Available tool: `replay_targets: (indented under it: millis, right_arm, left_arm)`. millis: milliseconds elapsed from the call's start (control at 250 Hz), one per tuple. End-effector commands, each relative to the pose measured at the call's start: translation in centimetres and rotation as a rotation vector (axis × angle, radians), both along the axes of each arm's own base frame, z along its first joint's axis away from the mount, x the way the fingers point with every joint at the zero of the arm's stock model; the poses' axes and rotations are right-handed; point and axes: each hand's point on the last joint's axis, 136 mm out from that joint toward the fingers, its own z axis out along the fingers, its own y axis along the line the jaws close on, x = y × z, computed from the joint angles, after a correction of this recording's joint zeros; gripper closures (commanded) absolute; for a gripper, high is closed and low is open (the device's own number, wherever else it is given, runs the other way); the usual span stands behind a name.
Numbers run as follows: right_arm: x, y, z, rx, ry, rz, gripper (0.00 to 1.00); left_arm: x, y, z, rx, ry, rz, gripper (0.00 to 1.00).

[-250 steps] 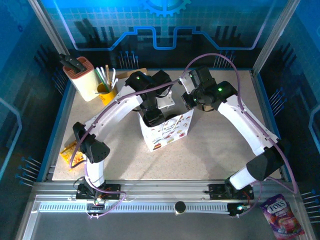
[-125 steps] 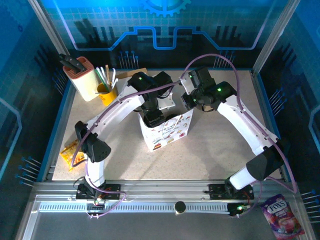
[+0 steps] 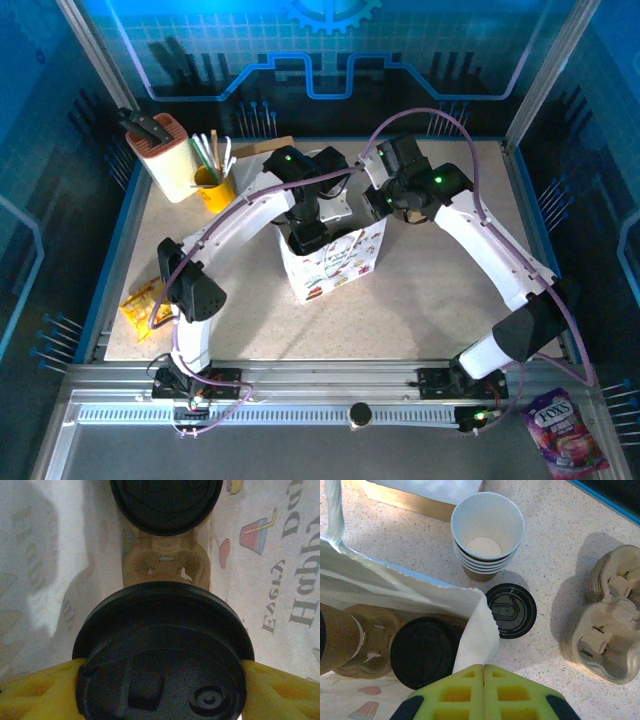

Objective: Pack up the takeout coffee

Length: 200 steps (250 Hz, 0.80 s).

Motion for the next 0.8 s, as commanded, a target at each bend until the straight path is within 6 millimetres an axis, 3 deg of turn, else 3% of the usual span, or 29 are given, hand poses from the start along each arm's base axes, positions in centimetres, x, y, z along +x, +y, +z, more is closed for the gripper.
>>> replay_targets:
  millis: [0, 795]
  right_arm:
    - [-0.4, 0.1, -0.6, -0.013, 0.015, 0.016, 0.93]
    - [-0.3, 0.1, -1.1, -0.016, 0.028, 0.018, 0.93]
  left_arm:
    - [0.1, 0.3, -0.7, 0.004, 0.031, 0.008, 0.43]
    - [0.3, 0.3, -3.1, 0.027, 0.08, 0.014, 0.43]
